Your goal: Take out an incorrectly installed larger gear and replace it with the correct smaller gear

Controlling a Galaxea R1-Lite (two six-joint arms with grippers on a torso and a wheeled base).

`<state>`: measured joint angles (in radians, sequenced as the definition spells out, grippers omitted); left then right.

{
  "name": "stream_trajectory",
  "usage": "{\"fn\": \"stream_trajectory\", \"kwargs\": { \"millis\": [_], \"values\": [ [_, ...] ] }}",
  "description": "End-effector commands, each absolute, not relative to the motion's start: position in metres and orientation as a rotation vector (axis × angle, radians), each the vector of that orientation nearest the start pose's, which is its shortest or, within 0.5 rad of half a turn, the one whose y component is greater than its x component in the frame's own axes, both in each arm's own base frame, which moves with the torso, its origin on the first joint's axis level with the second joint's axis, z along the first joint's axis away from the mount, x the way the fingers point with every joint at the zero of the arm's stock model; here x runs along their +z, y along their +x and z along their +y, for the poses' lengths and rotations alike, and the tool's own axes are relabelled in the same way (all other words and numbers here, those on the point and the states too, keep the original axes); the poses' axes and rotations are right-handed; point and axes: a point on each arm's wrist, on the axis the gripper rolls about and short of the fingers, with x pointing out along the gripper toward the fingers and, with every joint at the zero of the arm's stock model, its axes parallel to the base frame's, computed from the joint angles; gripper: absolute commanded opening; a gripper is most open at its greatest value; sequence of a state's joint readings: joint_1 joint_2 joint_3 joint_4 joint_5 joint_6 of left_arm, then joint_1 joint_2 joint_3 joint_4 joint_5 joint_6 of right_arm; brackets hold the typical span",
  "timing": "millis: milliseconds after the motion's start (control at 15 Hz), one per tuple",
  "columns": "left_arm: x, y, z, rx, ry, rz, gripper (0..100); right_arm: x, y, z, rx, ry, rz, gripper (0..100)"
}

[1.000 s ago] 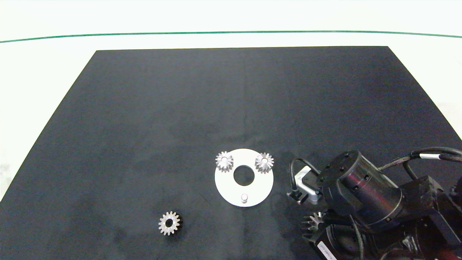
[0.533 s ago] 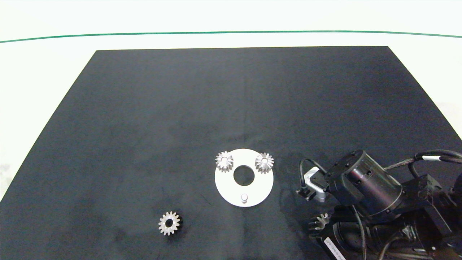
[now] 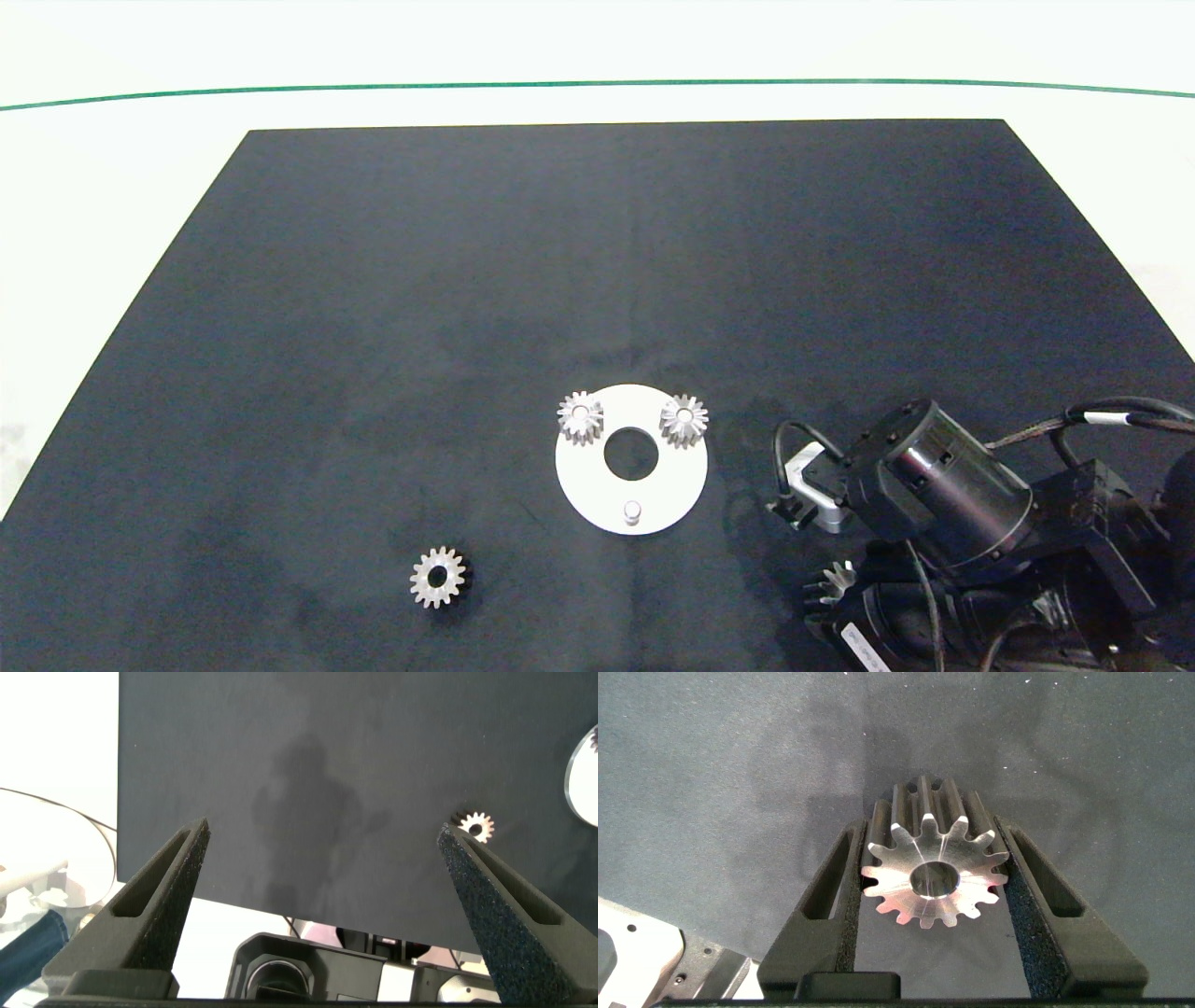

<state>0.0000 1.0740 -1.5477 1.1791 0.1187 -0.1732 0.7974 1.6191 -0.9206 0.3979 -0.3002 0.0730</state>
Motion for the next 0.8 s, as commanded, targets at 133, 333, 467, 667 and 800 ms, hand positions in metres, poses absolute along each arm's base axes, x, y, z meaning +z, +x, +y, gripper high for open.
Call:
{"fn": "stream_trajectory", "kwargs": {
  "millis": [133,333,467,667,800],
  "values": [
    [0.3437,0.056,0.0027,0.176,-0.125,0.7,100,0.1538,0.1746,0.1693,0.409,-0.521,0.96,0],
    [0.3438,0.0561,0.0027,0.176,-0.125,0.699,100,0.155,0.1738,0.1685,0.413,-0.524,0.954,100],
    [0.3438,0.0561,0.0027,0.176,-0.125,0.699,100,0.1558,0.1739,0.1686,0.413,-0.521,0.95,100],
    [0.3437,0.056,0.0027,0.176,-0.125,0.7,100,0.1569,0.1734,0.1681,0.413,-0.521,0.945,100],
    [0.3438,0.0561,0.0027,0.176,-0.125,0.699,100,0.1565,0.1736,0.1682,0.416,-0.527,0.945,100]
  ]
}}
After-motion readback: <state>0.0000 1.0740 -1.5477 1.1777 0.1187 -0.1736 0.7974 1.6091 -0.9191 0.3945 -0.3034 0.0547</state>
